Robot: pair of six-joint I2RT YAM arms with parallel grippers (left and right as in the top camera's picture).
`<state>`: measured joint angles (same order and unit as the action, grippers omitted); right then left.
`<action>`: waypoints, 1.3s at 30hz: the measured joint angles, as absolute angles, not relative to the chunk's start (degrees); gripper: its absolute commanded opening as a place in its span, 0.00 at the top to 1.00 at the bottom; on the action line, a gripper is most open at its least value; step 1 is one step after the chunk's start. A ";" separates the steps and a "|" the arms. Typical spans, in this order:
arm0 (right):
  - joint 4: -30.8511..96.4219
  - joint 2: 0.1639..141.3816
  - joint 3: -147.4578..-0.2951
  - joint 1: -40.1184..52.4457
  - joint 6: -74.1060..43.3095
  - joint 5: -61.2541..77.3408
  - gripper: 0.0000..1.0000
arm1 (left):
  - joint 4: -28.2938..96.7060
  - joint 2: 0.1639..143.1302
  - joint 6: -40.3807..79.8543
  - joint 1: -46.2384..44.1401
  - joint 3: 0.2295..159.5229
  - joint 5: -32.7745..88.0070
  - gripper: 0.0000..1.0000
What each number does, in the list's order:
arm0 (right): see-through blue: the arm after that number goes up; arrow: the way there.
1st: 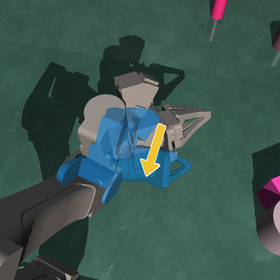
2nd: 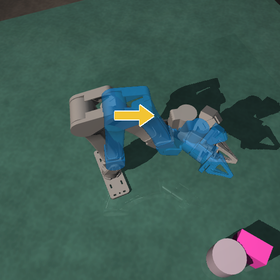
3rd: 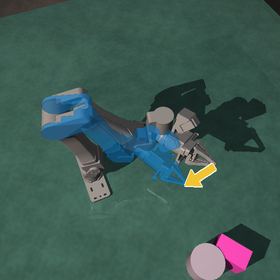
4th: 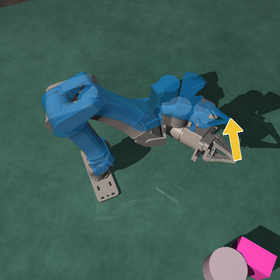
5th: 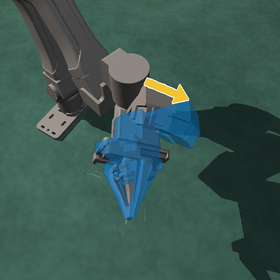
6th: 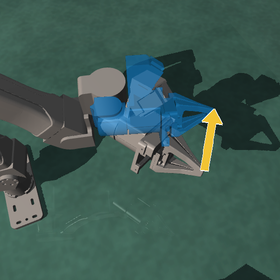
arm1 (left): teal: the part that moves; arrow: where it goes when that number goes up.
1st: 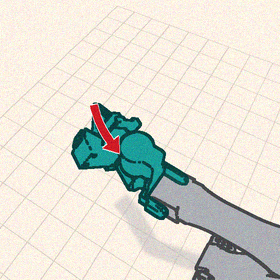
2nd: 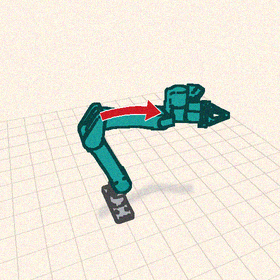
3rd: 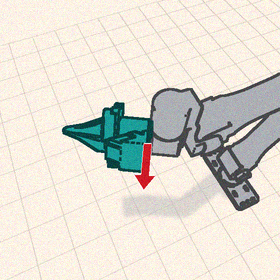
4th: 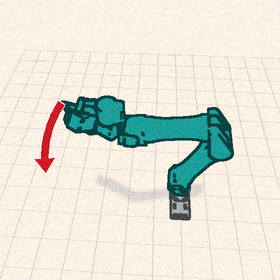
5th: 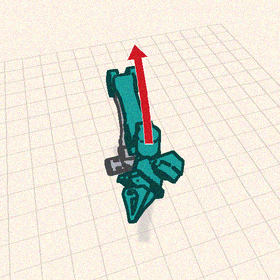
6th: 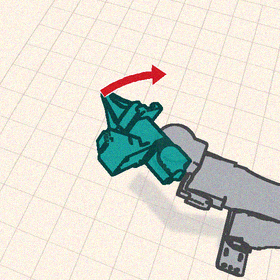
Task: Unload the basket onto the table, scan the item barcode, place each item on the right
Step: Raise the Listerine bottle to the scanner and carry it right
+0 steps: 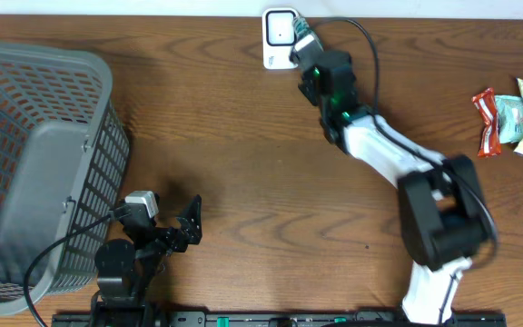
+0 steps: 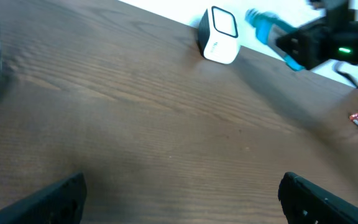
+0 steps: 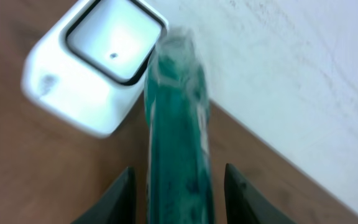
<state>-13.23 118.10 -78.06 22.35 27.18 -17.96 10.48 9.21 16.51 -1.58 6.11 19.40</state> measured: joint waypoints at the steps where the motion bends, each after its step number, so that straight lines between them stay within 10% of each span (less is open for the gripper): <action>1: -13.13 120.84 -81.21 22.52 28.03 -19.40 0.96 | 10.48 9.21 16.51 -1.58 6.11 19.40 0.02; 13: -9.65 137.67 -109.21 24.36 40.16 -33.78 0.97 | 10.48 9.21 16.51 -1.58 6.11 19.42 0.02; 22: 1.69 139.15 -109.75 27.55 31.86 -41.15 0.56 | 10.50 9.21 16.51 -1.58 6.11 19.42 0.02; 33: 28.58 139.24 -114.37 25.30 -7.16 -35.77 0.03 | 10.48 9.21 16.51 -1.58 6.11 19.42 0.02; 39: 29.85 139.24 -116.49 20.32 -24.67 -25.69 0.01 | 10.48 9.21 16.51 -1.58 6.11 19.42 0.02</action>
